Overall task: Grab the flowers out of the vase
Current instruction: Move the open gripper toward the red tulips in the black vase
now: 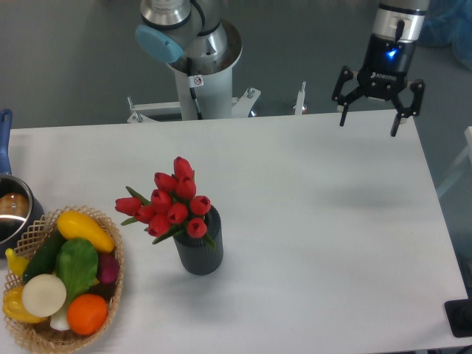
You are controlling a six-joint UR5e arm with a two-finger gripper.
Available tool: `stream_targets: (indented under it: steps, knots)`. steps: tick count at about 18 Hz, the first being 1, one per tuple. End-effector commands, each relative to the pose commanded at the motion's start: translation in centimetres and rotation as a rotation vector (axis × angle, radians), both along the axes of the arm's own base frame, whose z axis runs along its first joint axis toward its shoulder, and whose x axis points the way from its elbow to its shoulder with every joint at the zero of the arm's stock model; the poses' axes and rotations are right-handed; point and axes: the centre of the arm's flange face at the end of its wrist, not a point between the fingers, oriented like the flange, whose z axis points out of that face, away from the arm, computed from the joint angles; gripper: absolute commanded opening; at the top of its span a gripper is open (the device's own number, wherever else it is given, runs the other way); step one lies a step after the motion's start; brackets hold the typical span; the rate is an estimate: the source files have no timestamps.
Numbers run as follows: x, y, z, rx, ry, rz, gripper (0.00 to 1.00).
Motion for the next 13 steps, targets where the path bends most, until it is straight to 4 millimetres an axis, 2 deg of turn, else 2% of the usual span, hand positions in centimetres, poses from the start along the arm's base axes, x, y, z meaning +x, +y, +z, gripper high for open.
stream_targets:
  steps: [2, 4, 8, 13]
  knots:
    - [0.4, 1.2, 0.0, 0.096, 0.007, -0.061, 1.0]
    - [0.4, 3.0, -1.2, 0.164, 0.004, -0.137, 1.0]
    - [1.5, 5.6, -2.7, 0.179, -0.009, -0.214, 1.0]
    - [3.2, 8.0, -2.9, 0.203, -0.034, -0.255, 1.0]
